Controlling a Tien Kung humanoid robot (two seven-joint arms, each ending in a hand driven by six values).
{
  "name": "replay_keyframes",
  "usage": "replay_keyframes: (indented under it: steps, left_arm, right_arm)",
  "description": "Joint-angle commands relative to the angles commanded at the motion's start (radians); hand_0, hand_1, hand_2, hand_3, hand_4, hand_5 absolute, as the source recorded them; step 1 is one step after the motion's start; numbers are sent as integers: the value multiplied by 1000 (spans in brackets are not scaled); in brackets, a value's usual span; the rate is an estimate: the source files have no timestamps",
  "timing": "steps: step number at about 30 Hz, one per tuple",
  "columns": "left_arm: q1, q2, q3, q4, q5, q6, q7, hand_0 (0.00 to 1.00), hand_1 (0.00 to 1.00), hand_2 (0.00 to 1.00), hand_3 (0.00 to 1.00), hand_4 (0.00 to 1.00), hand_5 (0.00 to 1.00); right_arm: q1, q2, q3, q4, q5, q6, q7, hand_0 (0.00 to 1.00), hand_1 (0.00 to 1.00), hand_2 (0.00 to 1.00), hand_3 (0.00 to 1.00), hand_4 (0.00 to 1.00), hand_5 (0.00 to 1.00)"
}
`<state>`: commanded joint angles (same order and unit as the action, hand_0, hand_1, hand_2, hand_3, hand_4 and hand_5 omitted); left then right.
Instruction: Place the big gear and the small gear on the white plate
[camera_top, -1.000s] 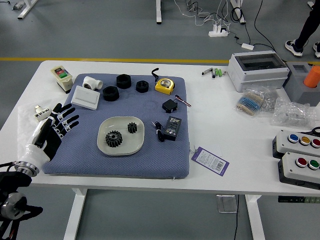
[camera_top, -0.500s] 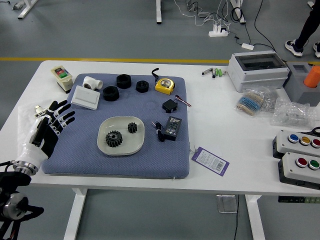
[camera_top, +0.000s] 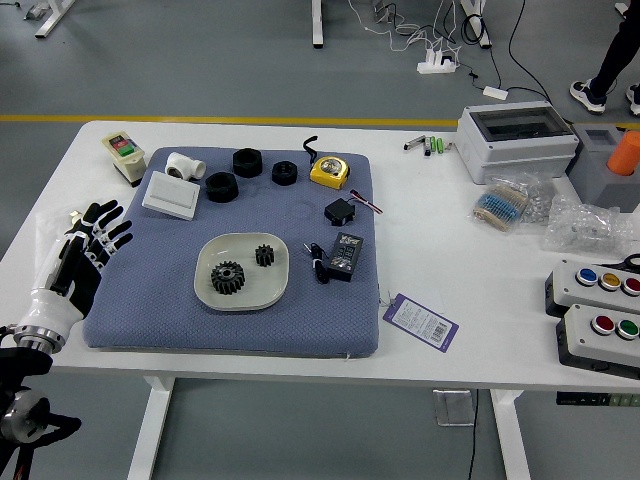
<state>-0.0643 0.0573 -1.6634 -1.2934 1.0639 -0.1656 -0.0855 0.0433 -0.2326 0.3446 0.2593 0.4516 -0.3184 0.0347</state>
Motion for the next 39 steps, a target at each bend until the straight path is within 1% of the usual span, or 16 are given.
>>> replay_keyframes:
  steps: [3, 10, 11, 17, 20, 25, 30, 35, 39]
  left_arm:
    - [3, 1, -6, 0, 3, -3, 4, 850, 846, 906, 812, 858, 712]
    - [-12, 1, -1, -3, 17, -12, 7, 849, 840, 905, 810, 857, 708]
    - [-12, 1, 0, -3, 17, -13, 7, 852, 848, 910, 809, 848, 690]
    - [-14, 12, 5, 5, 21, -15, 3, 853, 850, 910, 810, 848, 688]
    - [-24, 14, 7, 8, 23, -15, -1, 853, 850, 910, 810, 848, 688]
    - [-44, 16, 30, 10, 29, -16, -3, 856, 850, 912, 811, 848, 682]
    - [-51, 20, 49, 9, 32, -18, -3, 858, 854, 914, 811, 849, 678]
    - [-54, 12, 40, 8, 32, -16, -2, 858, 854, 914, 811, 852, 672]
    - [-39, 9, 35, 6, 33, -15, -1, 858, 854, 914, 811, 852, 672]
  right_arm:
    - [0, 0, 4, 1, 0, 0, 0, 706, 708, 732, 562, 792, 648]
    - [3, -3, -1, 1, 1, 0, -2, 704, 706, 732, 562, 792, 648]
    - [4, -4, 0, 1, 1, 0, -3, 702, 705, 732, 562, 792, 648]
    - [7, -13, 18, 3, -11, 1, -1, 704, 704, 732, 562, 792, 649]
    - [9, -14, 19, 3, -13, 3, 2, 704, 704, 732, 562, 792, 649]
    - [11, -7, 13, 3, -5, 4, 4, 704, 704, 732, 562, 792, 649]
    - [5, -2, 9, 6, 1, 4, 5, 702, 704, 732, 562, 792, 648]
    - [6, -3, 3, 5, 0, 4, 4, 701, 706, 732, 561, 792, 648]
    - [3, -5, 4, 4, -2, 1, 3, 701, 706, 732, 561, 792, 648]
